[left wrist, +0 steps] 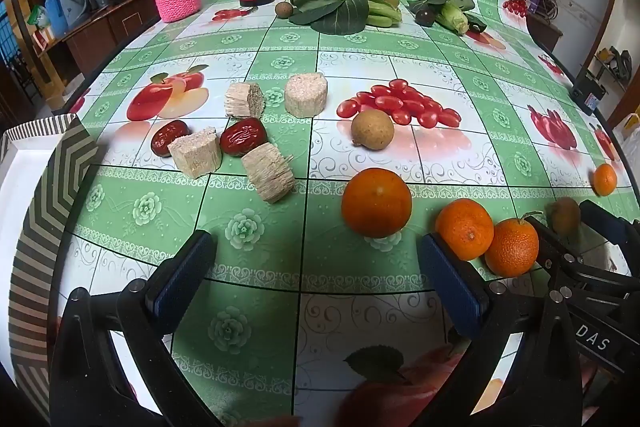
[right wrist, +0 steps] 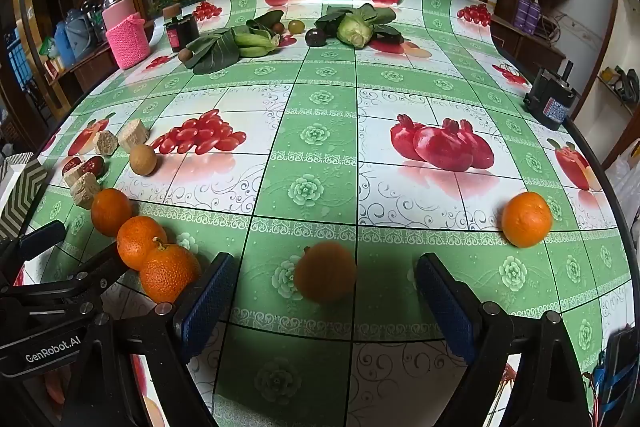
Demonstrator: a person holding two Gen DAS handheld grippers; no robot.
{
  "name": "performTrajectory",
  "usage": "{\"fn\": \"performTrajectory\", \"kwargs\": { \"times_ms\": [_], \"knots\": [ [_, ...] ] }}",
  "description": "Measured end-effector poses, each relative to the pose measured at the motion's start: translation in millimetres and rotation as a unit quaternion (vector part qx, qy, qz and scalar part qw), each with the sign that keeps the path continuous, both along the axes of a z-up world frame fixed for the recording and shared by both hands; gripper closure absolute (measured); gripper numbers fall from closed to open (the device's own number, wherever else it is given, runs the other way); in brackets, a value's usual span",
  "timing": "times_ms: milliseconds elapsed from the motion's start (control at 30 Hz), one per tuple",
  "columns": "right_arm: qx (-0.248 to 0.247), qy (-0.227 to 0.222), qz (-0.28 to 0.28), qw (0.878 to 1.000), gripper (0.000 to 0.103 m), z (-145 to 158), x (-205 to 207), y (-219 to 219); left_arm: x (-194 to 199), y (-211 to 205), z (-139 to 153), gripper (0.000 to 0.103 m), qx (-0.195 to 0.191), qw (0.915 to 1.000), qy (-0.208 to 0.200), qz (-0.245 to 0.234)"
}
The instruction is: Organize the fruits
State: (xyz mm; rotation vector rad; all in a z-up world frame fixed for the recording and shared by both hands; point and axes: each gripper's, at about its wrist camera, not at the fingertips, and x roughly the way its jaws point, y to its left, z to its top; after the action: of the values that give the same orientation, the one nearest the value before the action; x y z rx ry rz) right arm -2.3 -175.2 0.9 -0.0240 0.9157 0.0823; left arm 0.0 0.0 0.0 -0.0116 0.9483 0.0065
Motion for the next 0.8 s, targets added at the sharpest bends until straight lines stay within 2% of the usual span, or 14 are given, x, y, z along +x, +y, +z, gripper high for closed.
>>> {"fn": "performTrajectory", "kwargs": {
  "times_ms": [133,200,233,300,467,800],
  "knots": [
    [0.004,0.000,0.003,1.000,0.011,0,0,-1,0,0,0,0.000,-0.002,1.0000,-0.001,0.000],
    [0.005,-0.002,0.003,1.000,0.019,1,-2,-4,0,1,0,0.000,0.000,1.0000,0.003,-0.001],
    [0.005,-0.004,0.003,1.000,0.031,2,-4,-5,0,1,0,0.000,0.001,1.0000,0.004,0.002],
    [0.023,-0.002,0.012,1.000,0.038,4,-8,-8,-3,5,1,0.000,0.003,1.0000,0.005,0.007],
    [0.064,-0.015,0.029,0.997,0.039,11,-31,-9,-26,19,11,0.000,-0.010,0.9999,0.009,0.003],
    [0.106,-0.065,0.079,0.989,0.039,43,-63,-3,-68,42,41,0.000,0.005,0.9981,-0.056,-0.024]
  ]
}}
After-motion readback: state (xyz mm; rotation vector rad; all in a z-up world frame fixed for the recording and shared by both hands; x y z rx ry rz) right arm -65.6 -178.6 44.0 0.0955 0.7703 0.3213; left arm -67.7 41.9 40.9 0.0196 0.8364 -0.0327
